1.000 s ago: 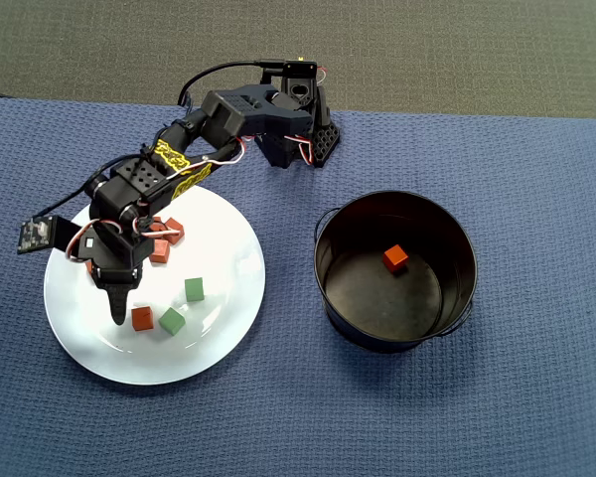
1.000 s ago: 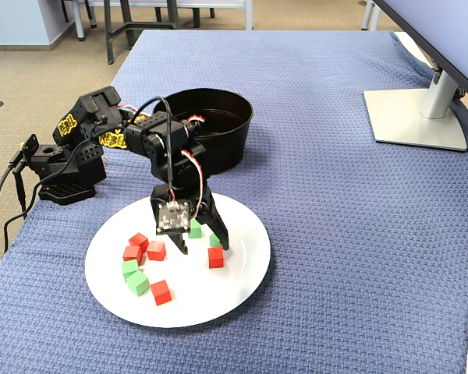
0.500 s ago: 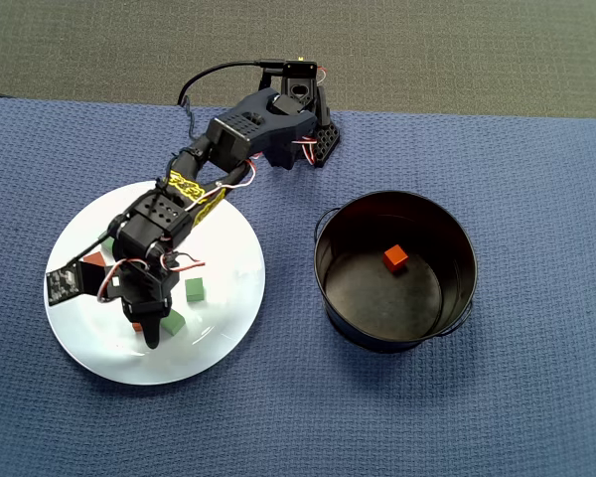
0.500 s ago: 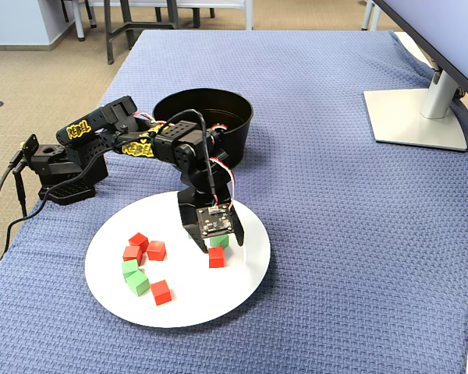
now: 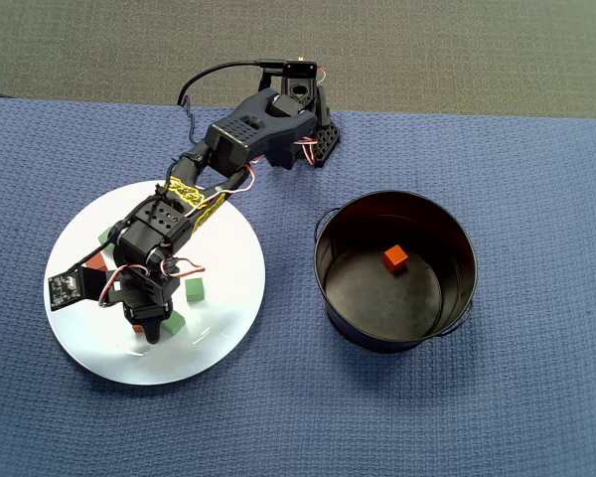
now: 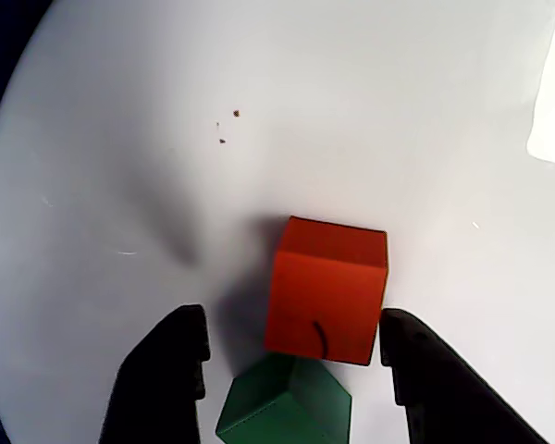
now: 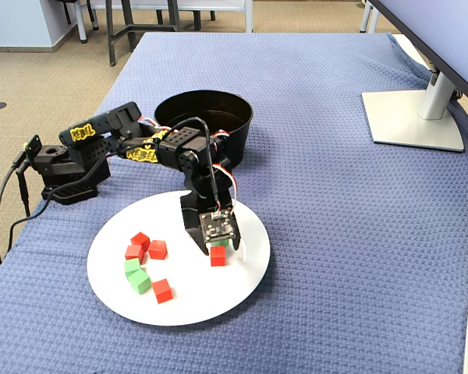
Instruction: Pick up the red cubes from the white plate and place them in the black recipient
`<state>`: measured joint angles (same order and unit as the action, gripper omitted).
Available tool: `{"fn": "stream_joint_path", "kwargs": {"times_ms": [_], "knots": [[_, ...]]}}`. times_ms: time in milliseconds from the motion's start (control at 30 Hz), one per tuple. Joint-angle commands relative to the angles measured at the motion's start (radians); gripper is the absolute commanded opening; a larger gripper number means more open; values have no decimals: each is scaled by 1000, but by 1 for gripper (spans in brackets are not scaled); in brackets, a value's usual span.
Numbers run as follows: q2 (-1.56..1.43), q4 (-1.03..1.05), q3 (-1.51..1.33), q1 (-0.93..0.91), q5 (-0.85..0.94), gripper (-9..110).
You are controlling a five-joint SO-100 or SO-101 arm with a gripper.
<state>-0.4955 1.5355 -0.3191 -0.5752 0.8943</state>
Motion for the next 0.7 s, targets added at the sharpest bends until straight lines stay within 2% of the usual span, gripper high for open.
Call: {"fn": "stream_joint_path", "kwargs": {"times_ms": [0, 133, 267, 500, 667], "knots": [[-3, -8, 92, -9, -26, 8], [5, -12, 106, -12, -35, 0], [-43, -12, 106, -17, -107, 0], [-419, 89, -40, -25, -276, 0], [-695, 172, -152, 91, -371, 0]]}}
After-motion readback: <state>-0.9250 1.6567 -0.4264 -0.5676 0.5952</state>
